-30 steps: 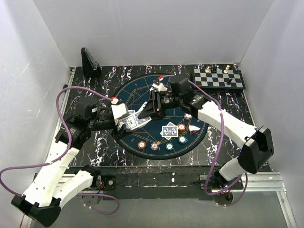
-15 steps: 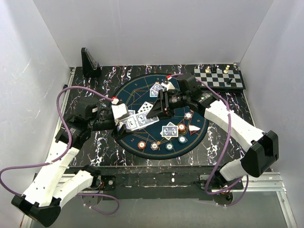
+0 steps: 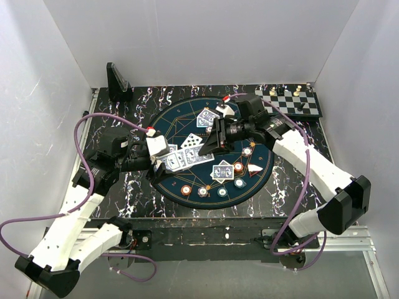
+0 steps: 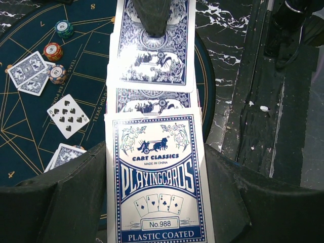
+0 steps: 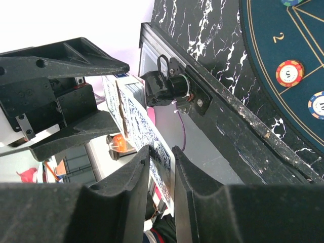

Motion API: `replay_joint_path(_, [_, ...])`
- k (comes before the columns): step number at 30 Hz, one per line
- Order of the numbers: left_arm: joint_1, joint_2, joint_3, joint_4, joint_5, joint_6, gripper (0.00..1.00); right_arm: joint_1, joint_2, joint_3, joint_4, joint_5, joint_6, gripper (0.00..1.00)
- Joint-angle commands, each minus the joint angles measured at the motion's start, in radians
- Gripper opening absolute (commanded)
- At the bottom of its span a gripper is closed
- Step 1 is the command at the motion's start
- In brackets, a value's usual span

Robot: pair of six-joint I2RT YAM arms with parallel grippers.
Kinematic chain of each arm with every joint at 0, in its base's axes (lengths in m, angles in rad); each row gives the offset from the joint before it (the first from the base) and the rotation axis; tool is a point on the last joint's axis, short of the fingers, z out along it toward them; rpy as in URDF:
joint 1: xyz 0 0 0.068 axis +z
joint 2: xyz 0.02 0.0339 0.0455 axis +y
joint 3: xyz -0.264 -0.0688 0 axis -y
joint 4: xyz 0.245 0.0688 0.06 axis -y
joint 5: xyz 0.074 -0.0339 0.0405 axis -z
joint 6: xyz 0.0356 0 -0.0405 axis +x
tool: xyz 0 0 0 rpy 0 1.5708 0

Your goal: Distribute texas hold em gaming equipment

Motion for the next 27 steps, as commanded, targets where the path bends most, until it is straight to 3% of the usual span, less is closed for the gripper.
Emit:
replay_joint_path(1, [-0.003,-0.022,0.03,0.029,0.019,-0.013,0.14,-0.02,-0.044,0.07,-0.075,0.026,-0.06,0.3])
replay_joint_path(14, [-0.003,-0.038,0.008,0.047,0.018,-0.054,0.13,-0.024,-0.005,0.248,-0.262,0.09,-0.175,0.29])
replay_joint_path(17, [-0.003,-0.041,-0.006,0.052,0.014,-0.07,0.11,-0.027,0.002,0.317,-0.321,0.119,-0.218,0.22])
replay_joint_path(22, [-0.003,-0.052,-0.027,0.069,0.014,-0.09,0.11,-0.031,0.016,0.373,-0.331,0.116,-0.212,0.01])
replay_joint_path(27, [-0.003,-0.061,-0.03,0.069,0.007,-0.091,0.1,-0.03,0.032,0.382,-0.338,0.119,-0.228,0.01])
